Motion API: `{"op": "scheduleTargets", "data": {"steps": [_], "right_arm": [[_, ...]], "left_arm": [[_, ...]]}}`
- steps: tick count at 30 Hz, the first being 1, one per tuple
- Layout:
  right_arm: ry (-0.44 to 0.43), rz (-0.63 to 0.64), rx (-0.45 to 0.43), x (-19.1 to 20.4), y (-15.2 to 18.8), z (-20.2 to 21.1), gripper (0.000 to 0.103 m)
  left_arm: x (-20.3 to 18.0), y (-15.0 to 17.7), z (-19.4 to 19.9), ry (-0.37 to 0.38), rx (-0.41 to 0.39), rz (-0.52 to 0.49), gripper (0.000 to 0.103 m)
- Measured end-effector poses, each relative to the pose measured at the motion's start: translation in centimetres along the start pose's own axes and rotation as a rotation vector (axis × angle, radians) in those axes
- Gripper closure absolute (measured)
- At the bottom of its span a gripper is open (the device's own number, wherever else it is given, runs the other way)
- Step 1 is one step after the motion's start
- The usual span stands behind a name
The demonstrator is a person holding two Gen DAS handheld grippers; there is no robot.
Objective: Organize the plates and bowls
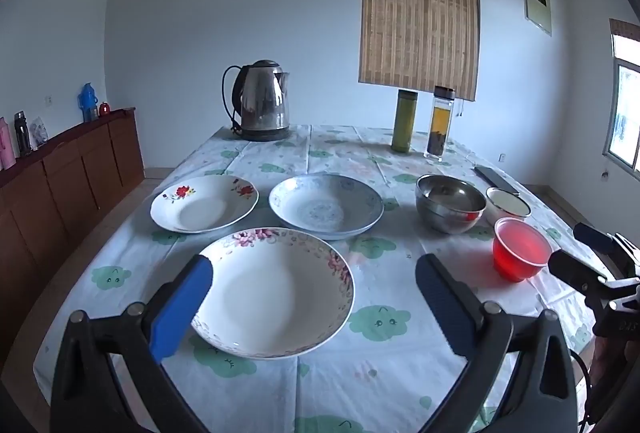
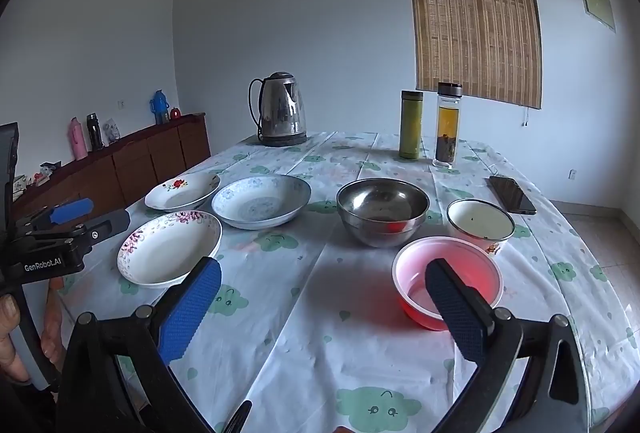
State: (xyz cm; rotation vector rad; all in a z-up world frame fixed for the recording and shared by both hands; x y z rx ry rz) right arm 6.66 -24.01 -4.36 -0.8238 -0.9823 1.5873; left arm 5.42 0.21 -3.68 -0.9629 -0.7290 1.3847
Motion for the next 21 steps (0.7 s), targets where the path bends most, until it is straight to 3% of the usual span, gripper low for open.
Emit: {"op": "scheduleTargets", "data": {"steps": [21], "right_arm": [[-0.012, 0.001, 0.017, 0.41, 0.43, -0.72, 0.001]], "left_arm": [[0.25, 0.22, -0.32, -0.002, 0.005, 0.006, 0.0]]}}
Point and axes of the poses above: each gripper's, at about its wrist camera, not at the fingertips, and z roughly against the way its jaws point, x to its left, y to its underside, the point moved 5 cm from there along -z, roughly the way its jaws point, and after that the axes turned 7 degrees about y, right-handed, at the moved point
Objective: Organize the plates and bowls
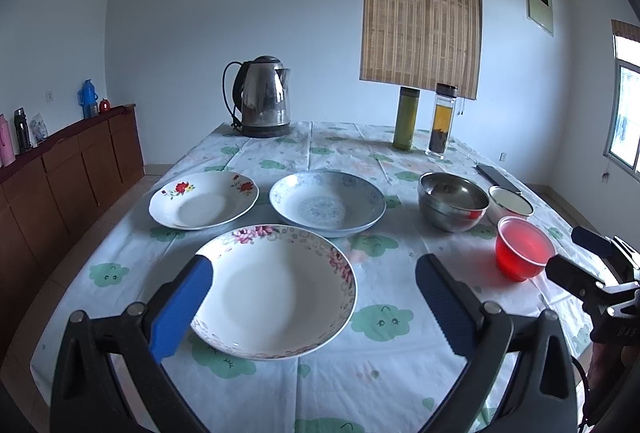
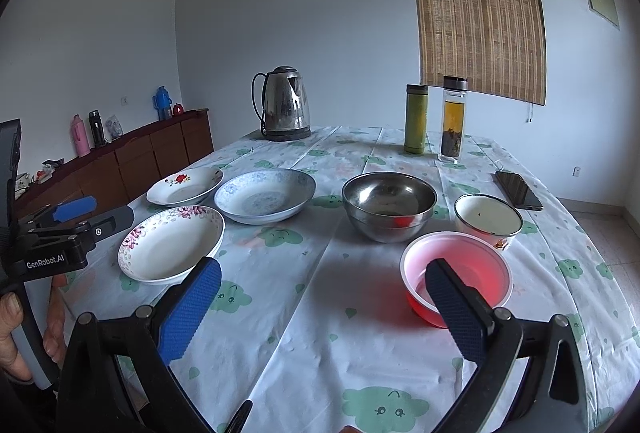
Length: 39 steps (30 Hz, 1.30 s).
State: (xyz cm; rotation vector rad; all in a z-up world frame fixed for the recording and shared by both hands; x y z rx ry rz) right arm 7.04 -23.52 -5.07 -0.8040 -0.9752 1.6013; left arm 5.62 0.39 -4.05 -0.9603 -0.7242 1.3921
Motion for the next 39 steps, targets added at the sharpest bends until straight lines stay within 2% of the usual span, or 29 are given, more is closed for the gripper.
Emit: {"op": "scheduleTargets", "data": {"steps": [39], "right_arm": [[0.007, 0.009, 0.038, 1.1, 0.6, -1.7, 0.001]], "left_arm": [[1.2, 1.0, -1.5, -0.008, 0.029, 0.015, 0.0]]}}
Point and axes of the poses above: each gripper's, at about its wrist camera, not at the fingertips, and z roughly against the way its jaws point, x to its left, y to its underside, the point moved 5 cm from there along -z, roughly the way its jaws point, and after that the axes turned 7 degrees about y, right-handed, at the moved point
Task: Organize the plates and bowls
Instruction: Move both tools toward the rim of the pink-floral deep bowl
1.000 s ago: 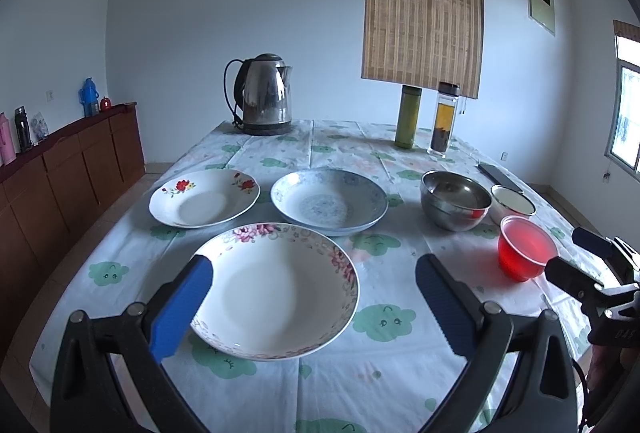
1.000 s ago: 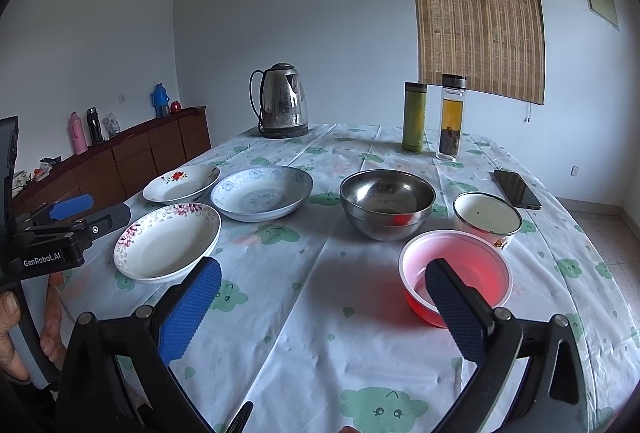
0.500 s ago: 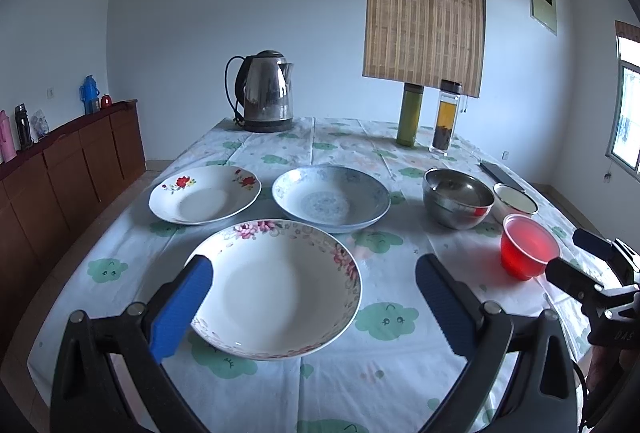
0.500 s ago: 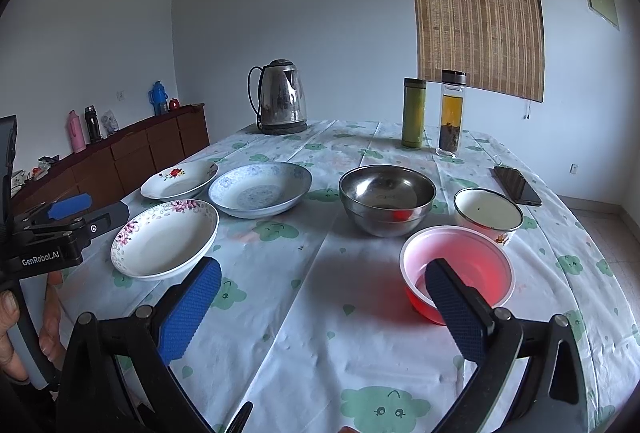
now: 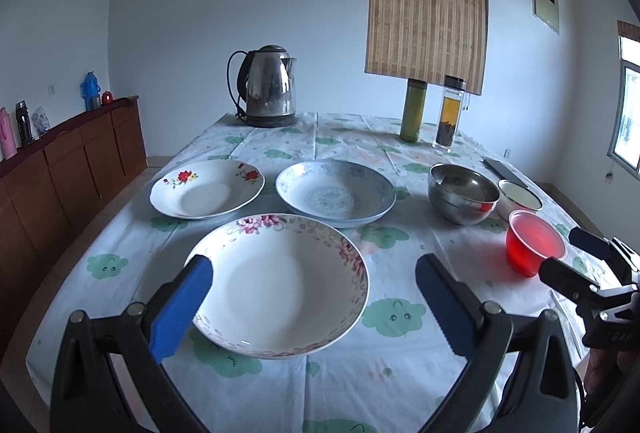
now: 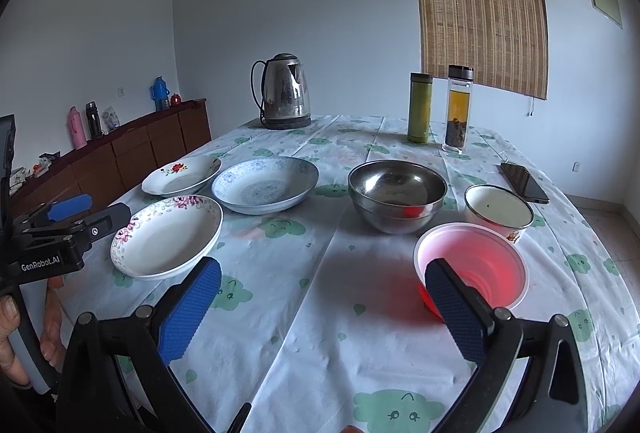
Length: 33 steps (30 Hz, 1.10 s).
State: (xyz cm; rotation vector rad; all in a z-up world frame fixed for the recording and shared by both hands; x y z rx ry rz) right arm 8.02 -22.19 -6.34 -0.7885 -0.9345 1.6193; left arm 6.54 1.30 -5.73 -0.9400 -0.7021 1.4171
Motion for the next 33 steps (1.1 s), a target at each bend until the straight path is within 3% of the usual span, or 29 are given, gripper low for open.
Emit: {"op": "scheduleTargets", "data": {"steps": [12, 19, 21, 23, 25, 33], "right_arm": [[-0.03, 0.005, 0.028, 1.3, 0.0, -1.6, 0.001], [-0.109, 0.019, 0.069, 3.6, -0.2, -3.9, 0.002], [-0.133, 0.03, 0.09, 4.4, -0.4, -4.9, 0.008], [-0.161, 0.044, 0.11, 5.3, -0.6, -5.9, 0.022], [-0.182, 0.069, 0.128, 6.2, -0.9, -6.9, 0.03], [-0.227, 0.166, 0.175, 9.9, -2.4, -10.5, 0.046]], "left_arm": [[1.0, 0.5, -0.9, -0.007, 0.03, 0.02, 0.0], [4.7, 1.5, -2.2, -0.067, 0.076, 0.089, 0.0], [6.1, 1.7, -2.5, -0.078, 0.081, 0.115, 0.001], [7.2, 1.9, -2.6, -0.089, 0.079, 0.136, 0.002], [8.1, 2.0, -3.0, -0.093, 0.085, 0.151, 0.011], [10.3, 3.1, -4.9, -0.077, 0.157, 0.191, 0.054]]}}
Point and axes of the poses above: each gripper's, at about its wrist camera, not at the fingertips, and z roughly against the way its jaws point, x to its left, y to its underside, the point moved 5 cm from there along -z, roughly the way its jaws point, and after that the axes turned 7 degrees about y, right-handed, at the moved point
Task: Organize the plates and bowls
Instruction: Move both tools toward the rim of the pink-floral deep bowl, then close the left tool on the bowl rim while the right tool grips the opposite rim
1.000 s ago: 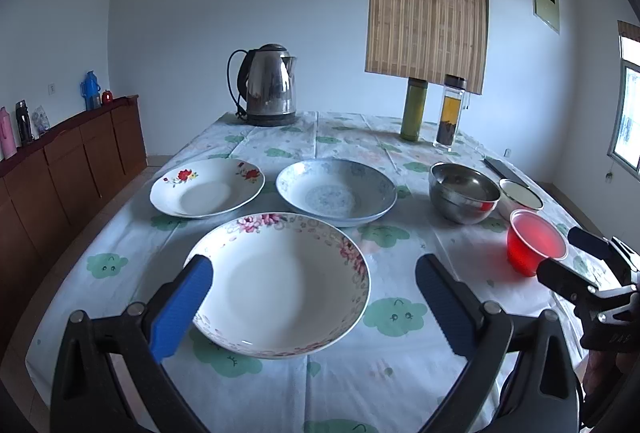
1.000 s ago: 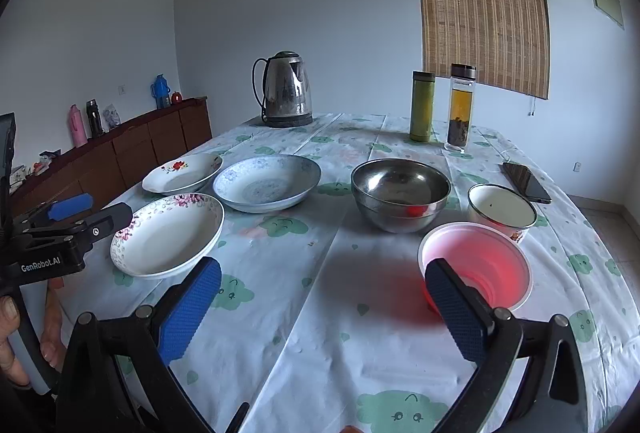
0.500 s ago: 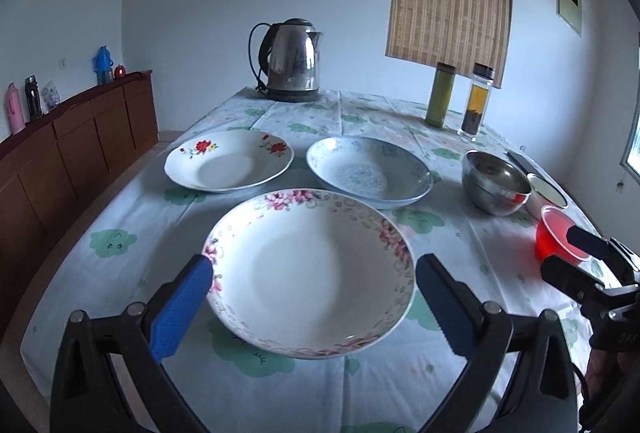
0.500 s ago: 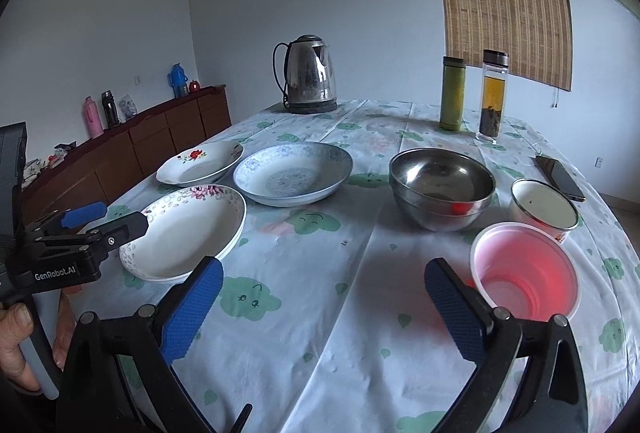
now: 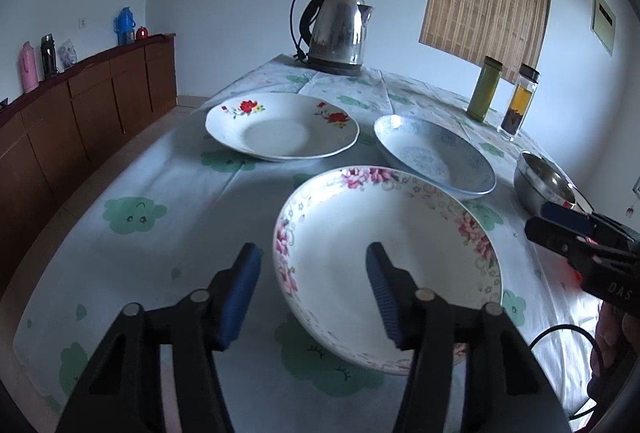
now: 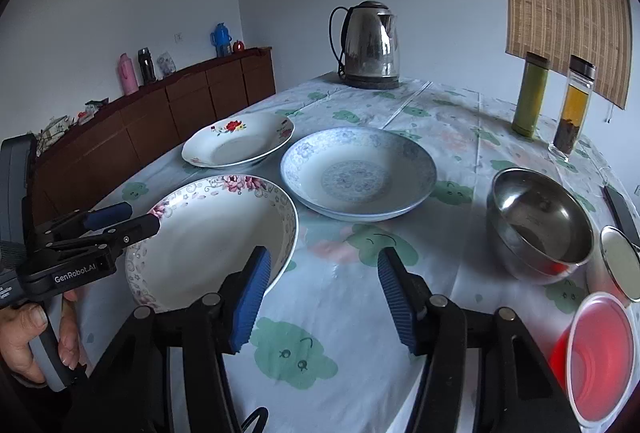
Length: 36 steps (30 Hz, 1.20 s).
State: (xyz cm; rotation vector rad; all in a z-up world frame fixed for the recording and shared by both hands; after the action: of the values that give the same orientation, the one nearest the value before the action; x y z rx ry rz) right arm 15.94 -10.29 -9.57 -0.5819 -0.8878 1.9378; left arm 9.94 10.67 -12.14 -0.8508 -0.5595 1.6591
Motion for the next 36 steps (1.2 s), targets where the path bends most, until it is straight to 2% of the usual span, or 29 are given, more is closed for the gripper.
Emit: {"op": "scheduleTargets", "data": {"steps": [3, 6, 11, 16, 20, 24, 28, 36], "right_arm": [[-0.032, 0.012, 0.042, 0.6, -0.5, -1.8, 0.046], [-0.047, 0.03, 0.077, 1.3, -0.5, -3.2, 0.05], [-0.086, 0.028, 0.122, 1.9, -0.3, -4.8, 0.067], [-0.104, 0.045, 0.149, 2.6, 0.0, -5.6, 0.071], [-0.111, 0.061, 0.162, 3.1, 0.4, -6.1, 0.083], [-0.108, 0.09, 0.166, 3.3, 0.6, -6.3, 0.083], [-0.106, 0.114, 0.16, 3.5, 0.7, -6.5, 0.084], [-0.114, 0.123, 0.133, 3.6, 0.5, -6.1, 0.084]], "left_arm": [[0.3, 0.3, -0.6, 0.008, 0.026, 0.009, 0.061], [0.5, 0.5, -0.9, 0.018, 0.039, 0.013, 0.063], [0.7, 0.6, -1.4, 0.018, 0.059, 0.02, 0.065], [0.6, 0.8, -1.8, 0.019, 0.083, 0.019, 0.07], [1.0, 0.9, -2.0, 0.026, 0.101, 0.038, 0.075], [0.9, 0.9, -2.2, 0.011, 0.103, 0.031, 0.078], [1.3, 0.8, -2.2, -0.002, 0.097, 0.041, 0.088], [1.4, 0.4, -1.8, -0.027, 0.07, 0.031, 0.088]]}}
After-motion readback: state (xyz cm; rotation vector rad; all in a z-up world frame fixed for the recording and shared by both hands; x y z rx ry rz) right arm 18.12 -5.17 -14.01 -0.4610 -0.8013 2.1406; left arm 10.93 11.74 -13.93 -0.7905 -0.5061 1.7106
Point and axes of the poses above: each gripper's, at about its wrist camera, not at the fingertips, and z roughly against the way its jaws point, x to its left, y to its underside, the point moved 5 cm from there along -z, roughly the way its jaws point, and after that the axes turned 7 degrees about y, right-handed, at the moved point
